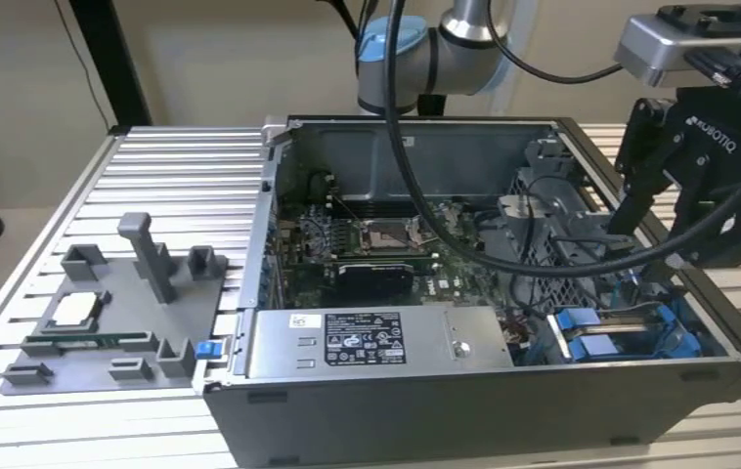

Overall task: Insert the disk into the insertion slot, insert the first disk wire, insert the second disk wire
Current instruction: 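Insert the disk into the insertion slot, then insert the first disk wire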

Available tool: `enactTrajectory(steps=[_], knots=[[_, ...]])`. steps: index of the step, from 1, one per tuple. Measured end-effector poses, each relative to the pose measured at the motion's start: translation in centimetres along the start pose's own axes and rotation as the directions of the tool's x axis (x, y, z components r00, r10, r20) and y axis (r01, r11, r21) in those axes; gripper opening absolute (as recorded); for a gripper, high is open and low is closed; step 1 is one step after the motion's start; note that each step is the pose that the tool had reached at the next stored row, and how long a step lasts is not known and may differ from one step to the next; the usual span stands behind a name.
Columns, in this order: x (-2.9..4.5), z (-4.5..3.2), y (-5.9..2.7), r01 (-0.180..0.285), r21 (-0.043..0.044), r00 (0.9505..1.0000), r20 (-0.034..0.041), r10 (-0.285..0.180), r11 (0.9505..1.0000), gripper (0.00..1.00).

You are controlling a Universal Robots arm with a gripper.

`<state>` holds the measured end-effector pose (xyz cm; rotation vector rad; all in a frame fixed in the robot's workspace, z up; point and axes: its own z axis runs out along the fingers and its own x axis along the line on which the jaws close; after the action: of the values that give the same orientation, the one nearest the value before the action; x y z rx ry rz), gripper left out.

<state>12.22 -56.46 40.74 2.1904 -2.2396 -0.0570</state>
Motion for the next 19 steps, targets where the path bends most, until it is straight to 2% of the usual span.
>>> enactTrajectory(steps=[6, 8, 12, 17, 19], knots=[[-1.6, 0.9, 0.11, 0.026, 0.021, 0.9996, -0.0037, -0.026, 0.9994, 1.0], [-1.68, 1.09, 0.1, 0.052, 0.028, 0.9987, -0.0047, -0.052, 0.9983, 1.0], [-1.68, 1.23, 0.1, 0.119, 0.0305, 0.9929, -0.0073, -0.119, 0.9925, 1.0], [-1.66, 1.45, 0.1, 0.139, 0.06, 0.9903, -0.0105, -0.139, 0.9885, 1.0], [-1.66, 1.48, 0.09, 0.139, 0.0692, 0.9902, -0.0089, -0.139, 0.9878, 1.0]])
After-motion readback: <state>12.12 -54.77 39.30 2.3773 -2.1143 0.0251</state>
